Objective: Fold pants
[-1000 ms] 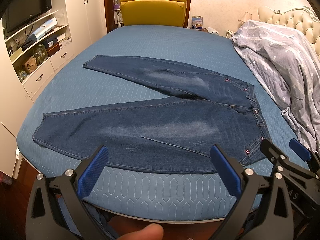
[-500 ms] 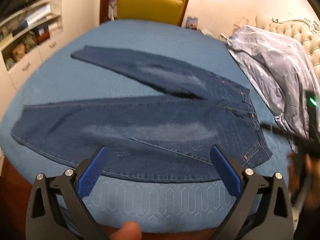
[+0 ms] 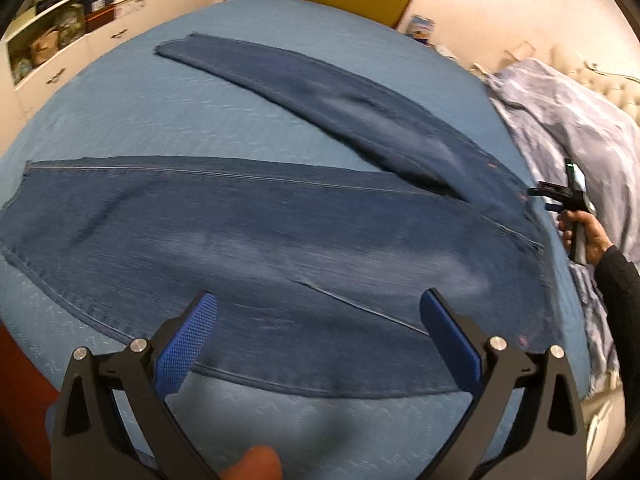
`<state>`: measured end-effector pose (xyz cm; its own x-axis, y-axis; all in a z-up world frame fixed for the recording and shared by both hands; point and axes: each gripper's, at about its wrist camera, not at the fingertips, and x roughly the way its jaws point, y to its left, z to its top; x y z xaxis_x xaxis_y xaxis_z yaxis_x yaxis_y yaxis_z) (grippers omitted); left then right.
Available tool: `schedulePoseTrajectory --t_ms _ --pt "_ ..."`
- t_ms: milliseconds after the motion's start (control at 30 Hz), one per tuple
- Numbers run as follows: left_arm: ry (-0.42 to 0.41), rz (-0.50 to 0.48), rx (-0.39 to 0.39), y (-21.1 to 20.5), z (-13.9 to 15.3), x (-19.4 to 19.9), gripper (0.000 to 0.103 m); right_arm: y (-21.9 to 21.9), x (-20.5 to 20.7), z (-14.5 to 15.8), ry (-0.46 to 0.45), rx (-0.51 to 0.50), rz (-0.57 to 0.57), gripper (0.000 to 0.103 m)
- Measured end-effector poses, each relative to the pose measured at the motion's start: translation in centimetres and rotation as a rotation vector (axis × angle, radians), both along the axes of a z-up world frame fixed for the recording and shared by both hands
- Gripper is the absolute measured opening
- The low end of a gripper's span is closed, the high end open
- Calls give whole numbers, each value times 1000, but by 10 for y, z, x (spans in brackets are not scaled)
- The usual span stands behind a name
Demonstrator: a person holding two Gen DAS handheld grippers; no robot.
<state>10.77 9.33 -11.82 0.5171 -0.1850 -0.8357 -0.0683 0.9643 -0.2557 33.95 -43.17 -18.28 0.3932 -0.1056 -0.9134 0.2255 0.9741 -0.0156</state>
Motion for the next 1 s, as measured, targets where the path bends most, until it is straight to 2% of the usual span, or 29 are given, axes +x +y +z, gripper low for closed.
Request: schedulePoseTrajectory --t_ms 133,200,233,267,300,367,500,567,600,667,700,733,767,833,867,967,1000 --pt "27 37 14 19 -8 7 101 -5 24 -15 -18 18 45 82" --pt "37 53 20 26 -11 12 101 -2 31 -24 -13 37 89 63" --pt "40 61 21 30 -11 16 101 2 31 -25 -19 21 113 60" --pt "39 63 17 32 -11 19 101 6 30 -23 -35 23 139 31" --pt "37 61 14 33 -10 24 101 13 26 -18 -48 40 176 19" --pt "23 56 -5 38 -6 40 101 23 20 -5 -80 -22 220 18" --pt "10 37 -188 56 0 82 101 47 -33 58 -244 -25 311 16" --pt "-5 37 -307 72 4 114 99 64 -84 99 -347 3 369 16" --pt "-12 41 -352 81 5 132 91 69 -103 111 -370 0 391 16" --pt "-27 53 -427 98 4 157 83 83 -158 132 -423 29 440 16" --pt "-31 56 -490 108 1 171 82 91 -181 135 -435 49 457 16" --pt "-35 69 -573 121 -6 186 80 99 -212 135 -440 66 475 16" --pt "-38 101 -643 135 -15 198 73 106 -236 132 -438 90 484 16" --pt "-35 136 -745 159 -35 216 71 123 -280 110 -402 150 507 16" --pt "-32 146 -774 168 -45 223 71 128 -296 96 -366 170 505 16" --pt "16 258 -885 201 -93 230 55 130 -325 58 -286 236 461 16" --pt "19 285 -920 210 -103 230 53 128 -329 48 -266 256 433 17"
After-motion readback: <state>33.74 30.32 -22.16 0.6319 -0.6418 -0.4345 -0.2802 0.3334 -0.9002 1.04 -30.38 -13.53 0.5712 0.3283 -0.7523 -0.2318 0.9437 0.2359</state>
